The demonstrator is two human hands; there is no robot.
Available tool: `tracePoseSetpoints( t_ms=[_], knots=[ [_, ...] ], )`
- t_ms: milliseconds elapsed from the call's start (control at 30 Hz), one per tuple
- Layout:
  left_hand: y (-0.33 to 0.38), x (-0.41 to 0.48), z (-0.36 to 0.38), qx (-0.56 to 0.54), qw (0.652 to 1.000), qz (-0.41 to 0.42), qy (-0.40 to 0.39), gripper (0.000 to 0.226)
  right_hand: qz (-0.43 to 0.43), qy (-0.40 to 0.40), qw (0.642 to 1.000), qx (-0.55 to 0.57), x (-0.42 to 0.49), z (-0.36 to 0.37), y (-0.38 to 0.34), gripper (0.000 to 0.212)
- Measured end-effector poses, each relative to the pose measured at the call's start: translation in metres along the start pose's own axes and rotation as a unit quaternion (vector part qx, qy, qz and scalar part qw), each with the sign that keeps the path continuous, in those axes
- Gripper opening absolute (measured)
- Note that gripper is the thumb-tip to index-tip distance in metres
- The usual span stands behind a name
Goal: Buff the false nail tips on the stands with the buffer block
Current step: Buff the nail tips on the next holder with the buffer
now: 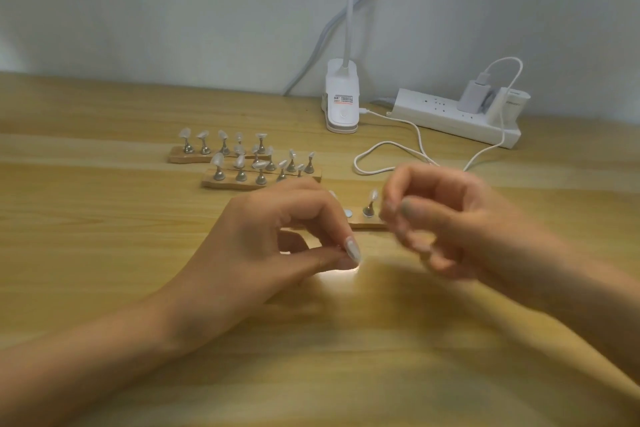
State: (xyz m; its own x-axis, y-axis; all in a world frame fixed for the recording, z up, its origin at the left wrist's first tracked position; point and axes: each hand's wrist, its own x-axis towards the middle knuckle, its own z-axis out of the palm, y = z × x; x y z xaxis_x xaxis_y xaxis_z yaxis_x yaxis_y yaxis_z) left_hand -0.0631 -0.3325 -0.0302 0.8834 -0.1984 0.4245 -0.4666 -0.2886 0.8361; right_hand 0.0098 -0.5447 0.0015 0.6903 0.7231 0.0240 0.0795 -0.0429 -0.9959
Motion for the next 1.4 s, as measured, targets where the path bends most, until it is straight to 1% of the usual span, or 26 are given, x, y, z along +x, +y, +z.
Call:
tracePoseSetpoints(
  t_ms=[33, 67, 100, 133, 200, 233, 300, 400, 467, 500, 533, 567, 600, 633, 667, 700, 767, 800, 833, 900, 967, 1067, 1167, 1233, 1300, 1400],
  knots=[
    [-0.001, 0.0, -0.001, -0.01, 1.0, -0.008, 0.009, 0.008, -0.039, 0.039, 0.993, -0.102, 0.002, -0.012, -0.004, 0.018],
    [-0.002, 0.0, -0.003, -0.02, 0.999, -0.017, 0.018, 0.009, -0.067, 0.083, 0.969, -0.222, 0.004, -0.024, -0.006, 0.025],
    [-0.003, 0.001, -0.004, -0.026, 0.999, -0.026, 0.025, 0.011, -0.078, 0.12, 0.934, -0.326, 0.006, -0.035, -0.006, 0.031],
    [-0.003, 0.002, -0.004, -0.026, 0.999, -0.034, 0.029, 0.014, -0.064, 0.139, 0.905, -0.397, 0.009, -0.042, -0.004, 0.037],
    [-0.002, 0.003, -0.005, -0.035, 0.998, -0.051, 0.023, 0.016, -0.01, 0.12, 0.876, -0.466, 0.01, -0.047, 0.006, 0.053],
    [-0.001, 0.003, -0.005, -0.053, 0.997, -0.06, 0.016, 0.015, 0.002, 0.106, 0.866, -0.488, 0.011, -0.047, 0.012, 0.056],
    [-0.002, 0.002, -0.005, -0.082, 0.994, -0.073, 0.004, 0.014, -0.011, 0.103, 0.858, -0.503, 0.012, -0.047, 0.021, 0.052],
    [-0.004, 0.003, -0.005, -0.098, 0.991, -0.086, 0.007, 0.012, -0.017, 0.144, 0.889, -0.434, 0.013, -0.053, 0.017, 0.042],
    [-0.005, 0.004, -0.005, -0.122, 0.988, -0.092, 0.021, 0.01, -0.012, 0.169, 0.922, -0.349, 0.012, -0.058, 0.01, 0.035],
    [-0.006, 0.004, -0.005, -0.132, 0.987, -0.094, 0.025, 0.008, -0.006, 0.167, 0.948, -0.271, 0.011, -0.06, 0.006, 0.032],
    [-0.007, 0.004, -0.006, -0.132, 0.986, -0.093, 0.028, 0.01, 0.005, 0.155, 0.974, -0.166, 0.011, -0.06, 0.003, 0.03],
    [-0.007, 0.005, -0.006, -0.13, 0.987, -0.093, 0.029, 0.012, 0.022, 0.134, 0.99, -0.047, 0.011, -0.06, 0.001, 0.027],
    [-0.007, 0.005, -0.005, -0.128, 0.987, -0.091, 0.031, 0.013, 0.043, 0.112, 0.991, 0.059, 0.011, -0.059, -0.001, 0.025],
    [-0.007, 0.005, -0.005, -0.127, 0.987, -0.089, 0.033, 0.012, 0.063, 0.086, 0.985, 0.138, 0.011, -0.056, -0.001, 0.025],
    [-0.007, 0.005, -0.005, -0.128, 0.987, -0.086, 0.036, 0.011, 0.082, 0.053, 0.976, 0.195, 0.01, -0.053, -0.001, 0.031],
    [-0.006, 0.005, -0.005, -0.136, 0.986, -0.086, 0.039, 0.009, 0.095, 0.019, 0.968, 0.233, 0.009, -0.051, -0.001, 0.04],
    [-0.005, 0.005, -0.004, -0.168, 0.981, -0.088, 0.037, 0.006, 0.105, -0.022, 0.959, 0.261, 0.006, -0.044, -0.001, 0.054],
    [-0.004, 0.005, -0.004, -0.18, 0.979, -0.089, 0.034, 0.006, 0.104, -0.028, 0.963, 0.247, 0.005, -0.04, -0.002, 0.055],
    [-0.004, 0.005, -0.003, -0.186, 0.978, -0.092, 0.032, 0.005, 0.092, -0.025, 0.975, 0.203, 0.003, -0.035, -0.003, 0.051],
    [-0.004, 0.004, -0.002, -0.195, 0.976, -0.097, 0.023, 0.003, 0.038, 0.0, 0.998, 0.051, 0.0, -0.024, -0.006, 0.034],
    [-0.005, 0.003, -0.001, -0.201, 0.975, -0.098, 0.014, 0.004, -0.042, 0.02, 0.996, -0.077, -0.004, -0.014, -0.009, 0.024],
    [-0.005, 0.003, -0.001, -0.189, 0.977, -0.101, 0.009, 0.006, -0.159, 0.031, 0.961, -0.226, -0.008, -0.002, -0.012, 0.023],
    [-0.005, 0.003, -0.001, -0.172, 0.979, -0.106, 0.013, 0.006, -0.218, 0.048, 0.905, -0.363, -0.007, 0.005, -0.011, 0.022],
    [-0.004, 0.004, -0.001, -0.157, 0.982, -0.105, 0.018, 0.005, -0.243, 0.061, 0.879, -0.406, -0.006, 0.007, -0.009, 0.023],
    [-0.003, 0.004, -0.001, -0.148, 0.984, -0.099, 0.029, 0.004, -0.258, 0.077, 0.868, -0.416, -0.005, 0.009, -0.008, 0.022],
    [-0.001, 0.002, 0.0, -0.145, 0.984, -0.096, 0.044, 0.007, -0.281, 0.07, 0.855, -0.431, -0.005, 0.011, -0.007, 0.021]
  ],
)
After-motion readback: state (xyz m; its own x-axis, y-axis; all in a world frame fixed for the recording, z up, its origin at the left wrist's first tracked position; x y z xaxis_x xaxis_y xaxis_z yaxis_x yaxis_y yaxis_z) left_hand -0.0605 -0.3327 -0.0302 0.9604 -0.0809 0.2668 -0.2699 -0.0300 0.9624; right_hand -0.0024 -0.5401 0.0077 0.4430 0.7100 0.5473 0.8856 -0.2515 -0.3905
